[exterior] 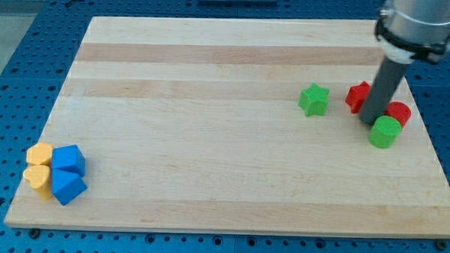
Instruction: Slide the green star towards the top left
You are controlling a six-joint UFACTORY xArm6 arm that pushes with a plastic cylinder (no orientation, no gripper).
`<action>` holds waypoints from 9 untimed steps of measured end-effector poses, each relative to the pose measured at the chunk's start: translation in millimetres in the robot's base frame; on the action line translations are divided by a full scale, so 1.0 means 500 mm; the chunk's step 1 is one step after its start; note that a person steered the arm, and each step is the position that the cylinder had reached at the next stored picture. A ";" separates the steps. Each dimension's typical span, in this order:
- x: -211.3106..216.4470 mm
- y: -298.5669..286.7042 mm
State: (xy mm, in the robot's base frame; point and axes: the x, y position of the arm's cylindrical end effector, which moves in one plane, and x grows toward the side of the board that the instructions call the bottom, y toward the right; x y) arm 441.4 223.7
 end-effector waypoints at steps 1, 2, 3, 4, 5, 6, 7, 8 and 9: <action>-0.001 -0.048; -0.005 -0.102; -0.041 -0.179; -0.126 -0.311; -0.200 -0.488; -0.205 -0.580; -0.207 -0.582; -0.242 -0.670; -0.277 -0.818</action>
State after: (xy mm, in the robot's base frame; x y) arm 303.0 -185.2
